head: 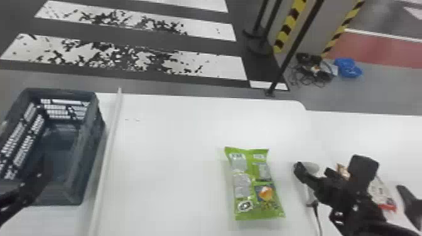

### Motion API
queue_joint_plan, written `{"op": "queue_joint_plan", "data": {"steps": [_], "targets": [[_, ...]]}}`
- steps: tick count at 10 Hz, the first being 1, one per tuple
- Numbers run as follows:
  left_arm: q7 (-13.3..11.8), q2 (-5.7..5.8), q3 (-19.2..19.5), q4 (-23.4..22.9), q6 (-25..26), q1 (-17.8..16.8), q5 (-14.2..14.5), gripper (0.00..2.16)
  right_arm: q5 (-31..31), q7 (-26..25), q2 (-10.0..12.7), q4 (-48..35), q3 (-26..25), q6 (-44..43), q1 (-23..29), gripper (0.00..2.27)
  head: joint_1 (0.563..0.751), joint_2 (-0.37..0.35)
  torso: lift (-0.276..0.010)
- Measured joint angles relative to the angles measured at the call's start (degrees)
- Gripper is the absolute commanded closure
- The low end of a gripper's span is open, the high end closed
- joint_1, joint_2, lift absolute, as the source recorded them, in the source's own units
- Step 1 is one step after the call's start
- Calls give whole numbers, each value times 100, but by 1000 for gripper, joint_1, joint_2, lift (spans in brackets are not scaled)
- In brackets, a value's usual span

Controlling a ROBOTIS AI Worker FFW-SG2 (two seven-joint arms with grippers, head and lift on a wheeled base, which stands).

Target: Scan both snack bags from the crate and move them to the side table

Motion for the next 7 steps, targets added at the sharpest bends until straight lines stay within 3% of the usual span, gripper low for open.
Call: {"op": "queue_joint_plan", "data": {"steps": [2, 7], "targets": [[-25, -8, -3, 46, 0, 7, 0, 76, -45, 166, -210, 407, -137, -151, -27, 46, 695, -297, -29], [-37, -9, 0, 57, -18, 43, 0, 76, -301, 1298, -686, 1590, -460, -156, -460, 46, 695, -332, -29]]}}
